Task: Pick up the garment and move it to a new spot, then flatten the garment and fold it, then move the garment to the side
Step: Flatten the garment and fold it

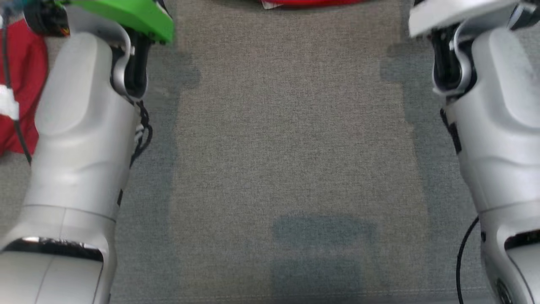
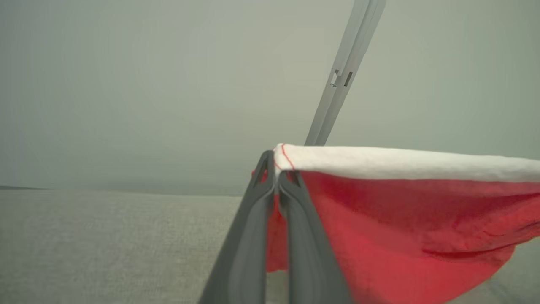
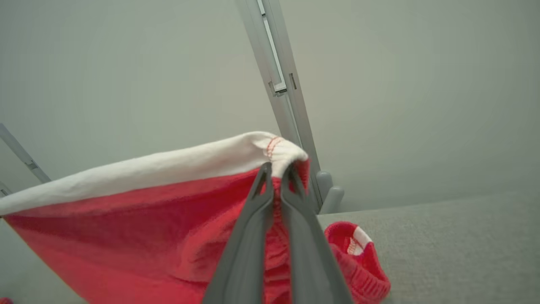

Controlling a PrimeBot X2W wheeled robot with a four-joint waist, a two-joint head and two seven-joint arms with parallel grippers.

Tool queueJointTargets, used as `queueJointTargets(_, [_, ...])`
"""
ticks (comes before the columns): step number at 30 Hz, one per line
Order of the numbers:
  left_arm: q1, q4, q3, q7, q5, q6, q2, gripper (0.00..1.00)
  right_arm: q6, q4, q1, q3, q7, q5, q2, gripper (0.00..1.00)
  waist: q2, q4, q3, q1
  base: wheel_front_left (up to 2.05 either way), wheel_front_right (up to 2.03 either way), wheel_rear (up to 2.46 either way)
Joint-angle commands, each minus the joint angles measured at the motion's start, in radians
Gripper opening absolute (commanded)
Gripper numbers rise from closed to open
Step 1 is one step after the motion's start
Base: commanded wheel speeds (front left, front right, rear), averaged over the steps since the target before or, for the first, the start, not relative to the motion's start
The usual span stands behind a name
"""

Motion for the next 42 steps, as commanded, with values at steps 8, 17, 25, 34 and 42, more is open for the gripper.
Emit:
queueJointTargets(8, [0.347, -0.183, 0.067, -0.003, 0.084, -0.004, -0.006, 0.00, 0.000, -0.180, 0.406, 0.109, -0.004, 0.094, -0.039, 0.00, -0.0001, -0.012, -0.056, -0.0001, 0.00, 0.00, 0.00])
queueJointTargets(17, [0.694, -0.425, 0.076, -0.003, 0.164, 0.001, 0.024, 0.00, 0.000, -0.339, 0.679, 0.129, -0.004, 0.055, -0.075, 0.00, -0.0001, -0.029, -0.156, -0.0001, 0.00, 0.00, 0.00])
queueJointTargets(25, [1.026, -0.704, 0.065, 0.063, 0.178, 0.081, 0.072, 0.00, 0.000, -0.459, 0.920, 0.110, -0.004, -0.002, -0.063, 0.00, -0.0001, -0.038, -0.250, -0.0001, 0.00, 0.00, 0.00])
queueJointTargets(34, [1.318, -1.013, 0.051, 0.228, 0.169, 0.191, 0.103, 0.00, 0.000, -0.567, 1.143, 0.087, 0.014, -0.032, -0.054, 0.00, -0.0001, -0.034, -0.314, -0.0001, 0.00, 0.00, 0.00])
queueJointTargets(42, [1.415, -1.154, 0.058, 0.310, 0.162, 0.245, 0.118, 0.00, -0.001, -0.631, 1.251, 0.039, 0.075, -0.033, -0.072, 0.00, -0.0001, -0.031, -0.318, -0.0001, 0.00, 0.00, 0.00])
